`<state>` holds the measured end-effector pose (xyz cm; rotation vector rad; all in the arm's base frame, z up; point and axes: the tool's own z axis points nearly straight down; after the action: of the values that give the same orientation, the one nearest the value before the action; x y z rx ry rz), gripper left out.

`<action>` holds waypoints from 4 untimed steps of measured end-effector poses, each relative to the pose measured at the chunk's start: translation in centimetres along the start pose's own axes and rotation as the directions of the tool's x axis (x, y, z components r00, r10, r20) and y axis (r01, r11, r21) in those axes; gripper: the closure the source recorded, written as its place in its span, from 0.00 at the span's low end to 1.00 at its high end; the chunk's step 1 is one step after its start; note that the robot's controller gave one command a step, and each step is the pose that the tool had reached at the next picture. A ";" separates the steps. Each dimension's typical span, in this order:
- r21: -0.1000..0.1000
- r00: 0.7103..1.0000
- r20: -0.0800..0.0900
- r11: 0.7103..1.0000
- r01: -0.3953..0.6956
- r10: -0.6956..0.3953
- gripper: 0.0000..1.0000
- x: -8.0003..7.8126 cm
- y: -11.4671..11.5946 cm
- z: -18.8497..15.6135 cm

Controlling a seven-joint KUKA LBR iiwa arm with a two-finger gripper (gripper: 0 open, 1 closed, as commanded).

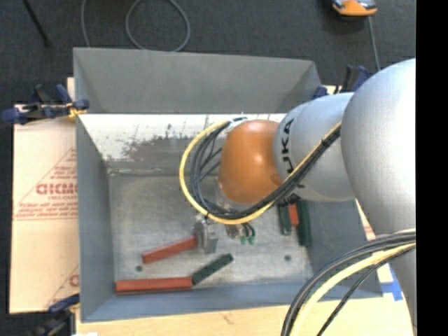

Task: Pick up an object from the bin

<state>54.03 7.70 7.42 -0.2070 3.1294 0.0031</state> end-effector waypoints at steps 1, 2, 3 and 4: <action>0.000 1.000 0.000 1.000 -0.001 0.001 1.00 0.0 0.0 0.0; 0.000 1.000 0.000 1.000 -0.002 0.002 1.00 0.0 0.0 0.0; 0.000 1.000 0.000 1.000 -0.002 0.002 1.00 0.0 0.0 0.0; 0.000 1.000 0.000 1.000 -0.003 0.003 1.00 0.0 0.0 0.0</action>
Offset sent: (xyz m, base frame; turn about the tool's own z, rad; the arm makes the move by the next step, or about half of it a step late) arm 0.0000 0.0000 0.0000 0.0000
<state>54.02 7.71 7.41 -0.2022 3.1300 0.0034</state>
